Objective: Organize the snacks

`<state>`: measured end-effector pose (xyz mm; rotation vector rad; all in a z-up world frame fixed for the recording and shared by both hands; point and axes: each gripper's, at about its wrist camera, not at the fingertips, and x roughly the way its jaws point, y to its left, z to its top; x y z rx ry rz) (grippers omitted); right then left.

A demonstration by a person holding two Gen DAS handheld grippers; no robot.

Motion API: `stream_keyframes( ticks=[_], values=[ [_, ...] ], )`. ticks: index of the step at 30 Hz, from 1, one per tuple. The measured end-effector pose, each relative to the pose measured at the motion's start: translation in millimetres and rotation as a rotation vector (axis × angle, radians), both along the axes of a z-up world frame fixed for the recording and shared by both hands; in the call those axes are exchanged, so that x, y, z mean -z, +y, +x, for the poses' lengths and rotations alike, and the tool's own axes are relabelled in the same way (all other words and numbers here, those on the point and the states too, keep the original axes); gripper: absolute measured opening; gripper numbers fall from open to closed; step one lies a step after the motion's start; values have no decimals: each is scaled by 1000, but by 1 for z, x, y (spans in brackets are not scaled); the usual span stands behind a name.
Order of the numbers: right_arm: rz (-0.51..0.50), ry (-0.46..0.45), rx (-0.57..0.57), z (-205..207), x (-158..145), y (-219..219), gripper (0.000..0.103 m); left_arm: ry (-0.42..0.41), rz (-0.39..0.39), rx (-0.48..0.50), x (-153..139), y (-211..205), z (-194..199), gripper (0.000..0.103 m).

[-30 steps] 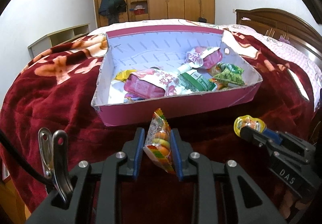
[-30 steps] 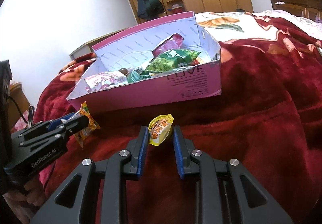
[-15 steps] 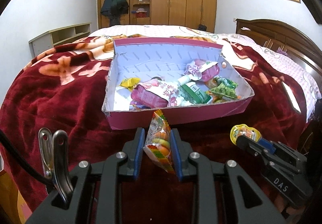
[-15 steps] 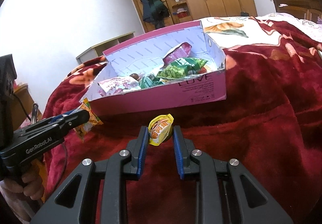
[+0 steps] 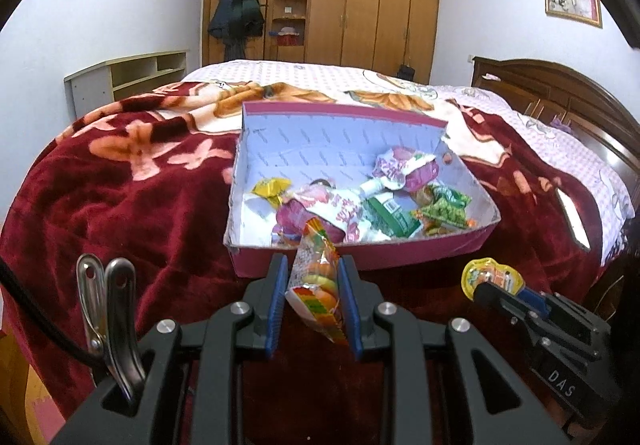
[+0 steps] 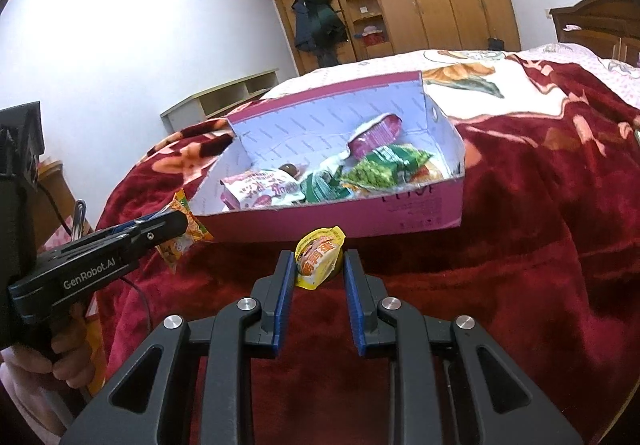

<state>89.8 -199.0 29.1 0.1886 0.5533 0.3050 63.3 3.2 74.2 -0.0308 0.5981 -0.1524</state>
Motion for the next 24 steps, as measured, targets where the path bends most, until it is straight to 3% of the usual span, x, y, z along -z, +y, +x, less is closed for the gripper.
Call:
stream_keyframes(
  ticks=[12, 24],
  values=[
    [-29, -33, -15, 9, -26, 5, 26, -19, -38, 9, -24, 2, 7, 27],
    [-50, -61, -22, 21, -44, 6, 26, -66, -18, 43, -47, -12, 19, 27]
  ],
)
